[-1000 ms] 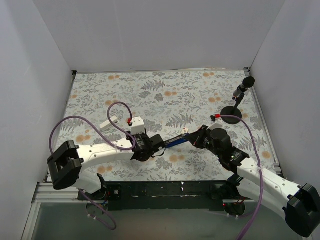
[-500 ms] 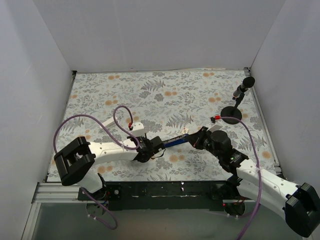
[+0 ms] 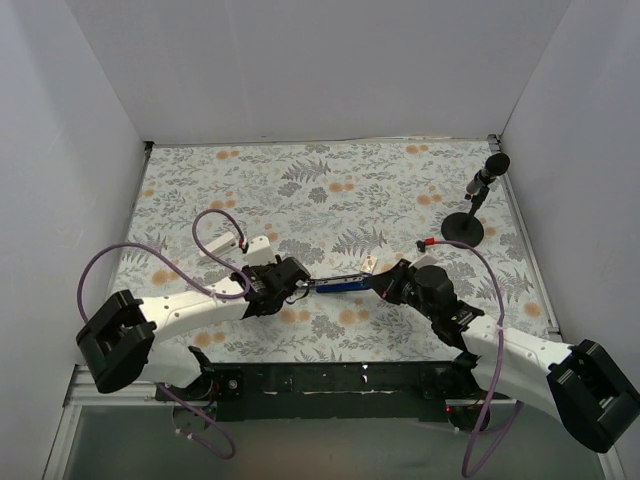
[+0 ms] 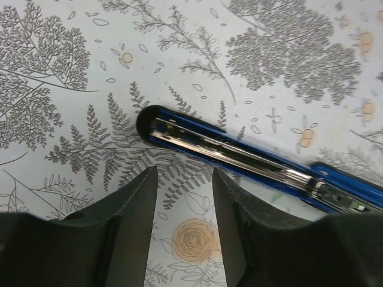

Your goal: Load the staples into the stapler

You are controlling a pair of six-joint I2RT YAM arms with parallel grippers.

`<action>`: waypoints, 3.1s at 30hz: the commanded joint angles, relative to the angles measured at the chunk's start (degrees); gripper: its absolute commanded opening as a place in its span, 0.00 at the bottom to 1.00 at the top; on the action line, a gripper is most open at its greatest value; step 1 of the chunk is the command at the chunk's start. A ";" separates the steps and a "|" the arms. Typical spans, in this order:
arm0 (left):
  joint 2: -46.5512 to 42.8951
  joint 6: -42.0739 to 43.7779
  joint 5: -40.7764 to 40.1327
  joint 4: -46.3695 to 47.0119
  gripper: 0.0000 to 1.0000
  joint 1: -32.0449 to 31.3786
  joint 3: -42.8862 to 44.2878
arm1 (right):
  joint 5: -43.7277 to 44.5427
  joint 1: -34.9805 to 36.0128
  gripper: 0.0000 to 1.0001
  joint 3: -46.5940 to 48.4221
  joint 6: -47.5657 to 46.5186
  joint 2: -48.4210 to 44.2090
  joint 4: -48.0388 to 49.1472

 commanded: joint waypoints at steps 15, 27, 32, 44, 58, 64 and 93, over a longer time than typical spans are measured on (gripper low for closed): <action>-2.92 13.64 10.69 12.57 0.44 11.44 1.73 | -8.05 0.13 0.01 3.74 -12.12 26.57 -13.40; -0.72 13.64 14.56 14.42 0.44 11.70 -0.21 | -5.59 2.42 0.23 7.95 -15.02 32.03 -18.14; -0.46 14.08 15.78 15.30 0.44 11.79 -0.21 | -0.93 2.77 0.38 9.62 -15.64 30.19 -21.75; -0.19 15.13 16.40 14.86 0.44 12.75 1.81 | 3.73 4.08 0.44 16.38 -21.26 21.67 -31.41; -20.39 27.52 12.46 8.88 0.97 23.91 7.00 | -1.80 12.43 0.69 31.58 -53.07 17.07 -33.61; -37.17 38.68 3.23 16.68 0.98 24.18 -0.11 | -7.86 14.54 0.73 39.84 -64.41 24.72 -33.88; -51.08 44.05 -2.14 25.23 0.98 24.27 -10.05 | -12.89 17.36 0.38 61.13 -72.95 52.06 -38.54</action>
